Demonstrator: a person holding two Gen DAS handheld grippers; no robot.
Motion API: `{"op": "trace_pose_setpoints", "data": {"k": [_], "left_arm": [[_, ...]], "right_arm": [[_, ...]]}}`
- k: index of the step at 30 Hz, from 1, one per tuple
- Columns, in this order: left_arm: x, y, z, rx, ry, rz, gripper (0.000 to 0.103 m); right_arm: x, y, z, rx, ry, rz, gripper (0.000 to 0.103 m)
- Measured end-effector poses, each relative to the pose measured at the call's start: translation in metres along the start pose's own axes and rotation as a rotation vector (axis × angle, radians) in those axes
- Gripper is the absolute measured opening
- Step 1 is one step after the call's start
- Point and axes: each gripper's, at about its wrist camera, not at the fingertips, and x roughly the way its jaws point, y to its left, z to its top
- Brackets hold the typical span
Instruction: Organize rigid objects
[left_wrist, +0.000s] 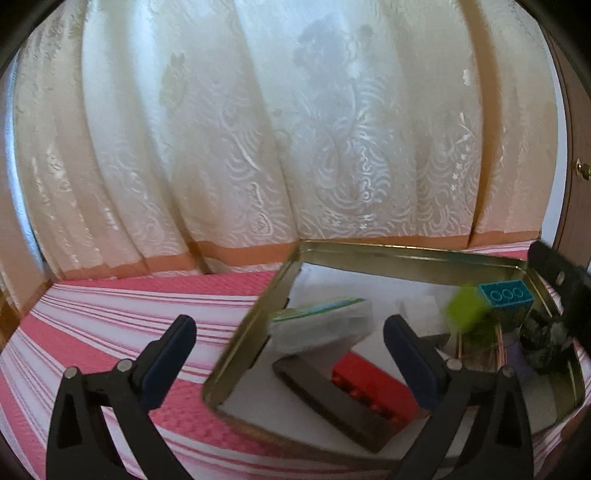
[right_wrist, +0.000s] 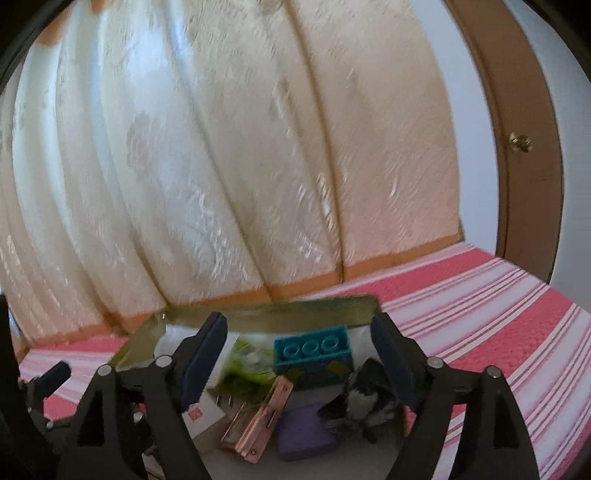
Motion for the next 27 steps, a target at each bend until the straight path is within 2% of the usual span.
{"op": "trace_pose_setpoints", "data": {"k": [7, 12, 15, 27], "left_arm": [[-0.022, 0.023, -0.011, -0.043, -0.032, -0.012, 0.103], [-0.036, 0.022, -0.018, 0.000, -0.064, -0.001, 0.103], [-0.041, 0.026, -0.021, -0.004, -0.072, -0.019, 0.103], [-0.073, 0.045, -0.038, -0.040, -0.110, -0.077, 0.103]], "right_arm": [[-0.015, -0.001, -0.005, 0.026, -0.044, 0.007, 0.089], [-0.031, 0.011, -0.015, -0.034, -0.070, -0.014, 0.089], [-0.049, 0.018, -0.021, -0.084, -0.096, -0.031, 0.089], [-0.104, 0.017, -0.035, -0.080, -0.210, -0.096, 0.089]]}}
